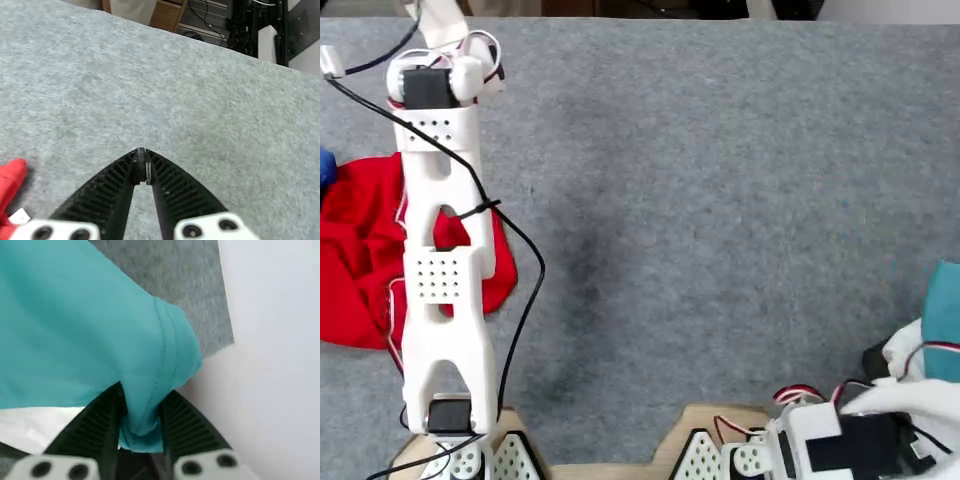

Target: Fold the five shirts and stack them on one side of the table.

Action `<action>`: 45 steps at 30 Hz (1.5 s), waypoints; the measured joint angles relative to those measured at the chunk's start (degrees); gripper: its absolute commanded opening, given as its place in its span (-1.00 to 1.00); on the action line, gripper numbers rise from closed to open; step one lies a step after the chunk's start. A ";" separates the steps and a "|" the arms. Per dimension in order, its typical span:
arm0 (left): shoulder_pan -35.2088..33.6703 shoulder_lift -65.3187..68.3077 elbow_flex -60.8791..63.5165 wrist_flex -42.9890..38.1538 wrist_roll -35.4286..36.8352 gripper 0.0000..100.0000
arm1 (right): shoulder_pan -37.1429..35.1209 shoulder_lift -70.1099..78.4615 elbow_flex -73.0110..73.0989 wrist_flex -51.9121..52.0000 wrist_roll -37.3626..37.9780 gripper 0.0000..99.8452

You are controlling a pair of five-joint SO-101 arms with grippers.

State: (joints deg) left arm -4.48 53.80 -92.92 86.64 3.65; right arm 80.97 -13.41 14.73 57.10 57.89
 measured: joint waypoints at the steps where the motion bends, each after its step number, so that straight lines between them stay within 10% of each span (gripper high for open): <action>1: 0.62 0.00 0.00 0.00 0.00 -0.96 | 0.97 0.44 0.09 0.00 0.26 -0.99; 30: 4.75 0.00 0.00 0.00 0.00 -0.96 | 6.07 0.62 -14.33 24.26 5.63 -0.54; 36: 4.13 0.00 0.00 0.00 0.00 -0.96 | -4.48 0.62 -22.15 40.35 3.34 -0.54; 45: -0.09 0.00 0.00 0.44 0.00 -0.96 | -16.35 0.53 -8.09 35.52 -3.43 -0.54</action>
State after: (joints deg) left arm -4.57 53.80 -92.92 87.08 3.65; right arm 64.62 -12.88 6.64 92.62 54.46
